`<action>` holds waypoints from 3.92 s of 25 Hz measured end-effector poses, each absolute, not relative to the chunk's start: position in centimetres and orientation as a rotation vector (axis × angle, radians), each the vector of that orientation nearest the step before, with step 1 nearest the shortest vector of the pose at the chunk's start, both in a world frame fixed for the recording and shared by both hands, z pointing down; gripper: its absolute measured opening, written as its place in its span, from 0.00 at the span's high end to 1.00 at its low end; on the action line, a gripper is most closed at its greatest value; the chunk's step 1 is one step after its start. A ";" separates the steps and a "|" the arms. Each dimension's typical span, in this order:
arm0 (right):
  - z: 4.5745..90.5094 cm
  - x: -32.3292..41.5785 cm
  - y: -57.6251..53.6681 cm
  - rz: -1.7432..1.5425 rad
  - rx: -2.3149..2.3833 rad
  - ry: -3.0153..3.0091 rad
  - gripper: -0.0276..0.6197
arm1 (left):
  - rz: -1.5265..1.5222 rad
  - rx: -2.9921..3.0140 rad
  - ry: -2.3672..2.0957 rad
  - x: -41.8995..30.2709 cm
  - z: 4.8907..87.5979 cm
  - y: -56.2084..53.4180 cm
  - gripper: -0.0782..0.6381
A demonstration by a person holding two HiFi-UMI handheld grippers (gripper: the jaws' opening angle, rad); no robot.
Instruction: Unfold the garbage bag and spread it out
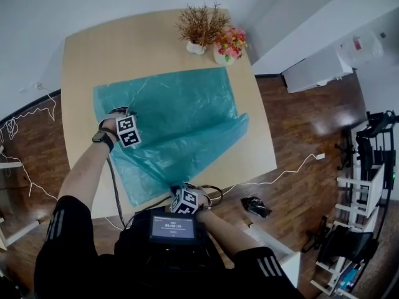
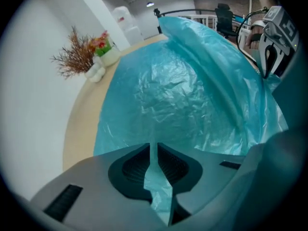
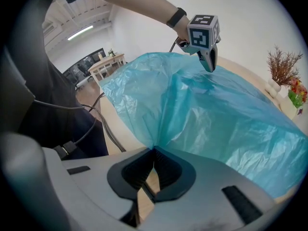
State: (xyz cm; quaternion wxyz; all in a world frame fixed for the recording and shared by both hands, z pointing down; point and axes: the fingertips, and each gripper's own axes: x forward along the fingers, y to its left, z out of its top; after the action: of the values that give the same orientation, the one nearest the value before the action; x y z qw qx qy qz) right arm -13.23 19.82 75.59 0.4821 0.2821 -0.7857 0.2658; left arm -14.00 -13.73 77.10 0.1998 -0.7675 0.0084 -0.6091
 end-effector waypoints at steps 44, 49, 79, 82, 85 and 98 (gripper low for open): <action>74.3 12.7 16.4 0.920 1.512 -1.618 0.81 | -1.688 -2.068 0.086 -14.6 78.1 -14.2 0.89; 74.9 12.4 16.7 0.917 1.500 -1.620 0.80 | -1.693 -2.068 0.102 -14.7 78.2 -14.9 0.89; 66.0 10.4 9.4 0.680 1.532 -1.961 0.80 | -1.400 -2.438 0.484 -16.9 66.4 -15.2 0.84; 62.1 9.9 9.0 0.594 1.544 -2.054 0.80 | -1.284 -2.621 0.645 -18.7 61.5 -12.2 0.81; 58.3 9.5 9.2 0.508 1.543 -2.148 0.80 | -1.190 -2.730 0.776 -20.3 57.0 -8.4 0.78; 48.1 8.9 15.6 0.258 1.476 -2.390 0.83 | -0.901 -2.845 1.193 -23.3 48.5 9.8 0.78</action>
State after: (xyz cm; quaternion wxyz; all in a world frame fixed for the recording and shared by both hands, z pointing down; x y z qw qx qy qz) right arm 8.93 15.64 48.10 0.1594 0.5166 -0.8364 0.0902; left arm -23.30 9.77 48.54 -0.0361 -0.8846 0.3711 -0.2802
